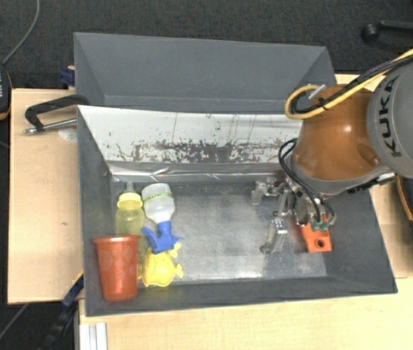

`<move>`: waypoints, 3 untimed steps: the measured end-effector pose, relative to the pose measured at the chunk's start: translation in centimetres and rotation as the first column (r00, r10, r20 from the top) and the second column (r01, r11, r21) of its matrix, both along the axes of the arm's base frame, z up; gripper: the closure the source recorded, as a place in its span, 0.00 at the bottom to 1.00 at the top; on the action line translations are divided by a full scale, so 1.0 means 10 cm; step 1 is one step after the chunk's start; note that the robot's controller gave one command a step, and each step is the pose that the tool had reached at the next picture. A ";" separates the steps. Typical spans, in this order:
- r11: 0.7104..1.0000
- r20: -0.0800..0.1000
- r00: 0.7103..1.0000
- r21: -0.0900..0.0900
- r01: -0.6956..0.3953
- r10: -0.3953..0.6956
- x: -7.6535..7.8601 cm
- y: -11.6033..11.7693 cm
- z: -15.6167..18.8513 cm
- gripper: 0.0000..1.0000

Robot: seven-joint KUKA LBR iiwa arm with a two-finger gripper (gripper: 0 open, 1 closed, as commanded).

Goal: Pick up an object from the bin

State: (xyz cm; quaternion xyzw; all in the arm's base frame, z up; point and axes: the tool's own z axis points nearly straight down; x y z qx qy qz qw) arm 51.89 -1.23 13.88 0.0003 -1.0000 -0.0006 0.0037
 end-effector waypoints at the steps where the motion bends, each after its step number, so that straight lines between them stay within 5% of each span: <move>1: 1.000 0.007 1.000 0.000 0.000 0.000 0.01 0.00 0.04 0.00; 2: 0.989 0.007 0.989 0.001 -0.150 0.150 0.09 -0.42 -0.22 0.00; 3: 0.876 0.010 0.876 -0.001 -0.481 0.481 0.04 -0.63 -0.26 0.00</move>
Offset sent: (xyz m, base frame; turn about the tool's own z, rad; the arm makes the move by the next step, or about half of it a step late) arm 0.0177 -0.1141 -0.0688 -0.3846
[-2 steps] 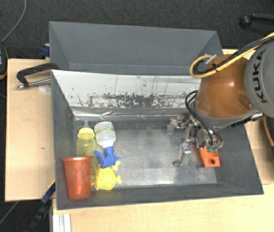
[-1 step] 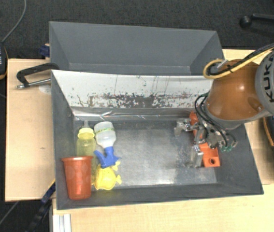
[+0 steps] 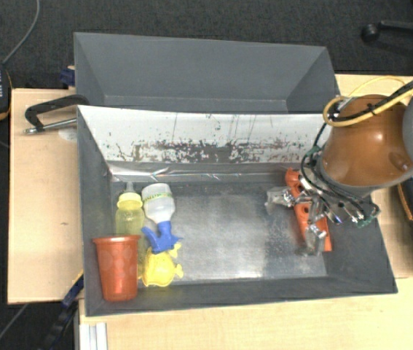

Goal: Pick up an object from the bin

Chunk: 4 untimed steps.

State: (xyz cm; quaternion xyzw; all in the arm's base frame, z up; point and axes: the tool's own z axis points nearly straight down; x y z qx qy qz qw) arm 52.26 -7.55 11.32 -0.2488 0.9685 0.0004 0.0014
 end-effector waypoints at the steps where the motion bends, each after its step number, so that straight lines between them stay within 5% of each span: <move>1: 0.993 0.007 0.993 -0.002 -0.115 0.115 0.32 -0.43 -0.01 0.00; 2: 0.925 0.009 0.925 -0.005 -0.379 0.379 0.39 -0.55 -0.23 0.00; 3: 0.760 0.013 0.760 -0.008 -0.650 0.650 0.59 -0.20 -0.42 1.00; 4: 0.760 0.013 0.760 -0.008 -0.650 0.650 0.59 -0.20 -0.42 1.00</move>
Offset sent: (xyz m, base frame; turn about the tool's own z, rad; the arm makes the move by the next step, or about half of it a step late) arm 0.0424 -0.0672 -0.0432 -0.5763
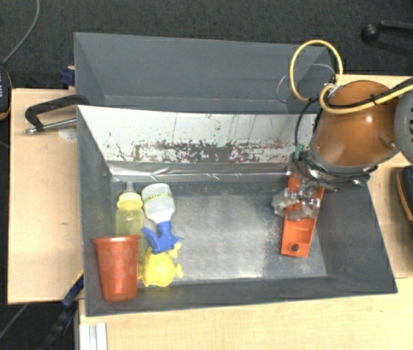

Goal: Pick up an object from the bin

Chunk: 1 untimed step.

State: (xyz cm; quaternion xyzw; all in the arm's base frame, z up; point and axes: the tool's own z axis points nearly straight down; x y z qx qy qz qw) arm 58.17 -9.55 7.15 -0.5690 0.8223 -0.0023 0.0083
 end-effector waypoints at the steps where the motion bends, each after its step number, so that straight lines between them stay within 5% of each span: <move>1: 1.000 -0.002 1.000 0.001 0.000 0.000 -0.01 0.00 0.04 1.00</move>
Offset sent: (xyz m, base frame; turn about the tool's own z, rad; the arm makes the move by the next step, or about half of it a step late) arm 0.0000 0.0001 0.0148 0.0000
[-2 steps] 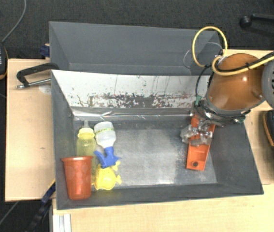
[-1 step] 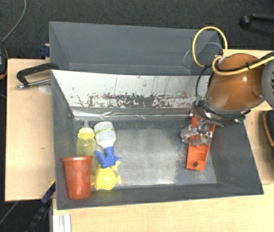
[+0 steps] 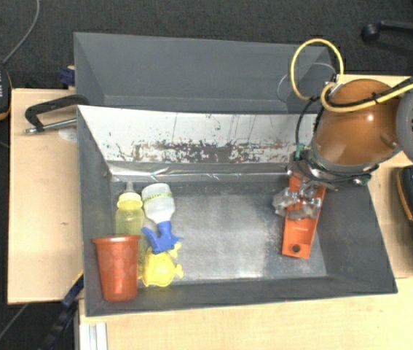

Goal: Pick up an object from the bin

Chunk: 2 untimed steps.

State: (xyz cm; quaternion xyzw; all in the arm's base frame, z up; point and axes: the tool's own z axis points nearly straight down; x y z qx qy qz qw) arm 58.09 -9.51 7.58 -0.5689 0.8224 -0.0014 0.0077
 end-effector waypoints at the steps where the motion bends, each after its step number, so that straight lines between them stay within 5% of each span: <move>1: 1.000 0.004 1.000 -0.001 0.001 -0.001 0.01 0.00 0.14 1.00; 2: 1.000 -0.001 1.000 0.001 0.001 -0.001 0.00 0.01 0.25 1.00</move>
Offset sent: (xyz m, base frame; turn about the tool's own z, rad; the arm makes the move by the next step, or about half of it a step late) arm 0.0000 -0.0001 0.0817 0.0000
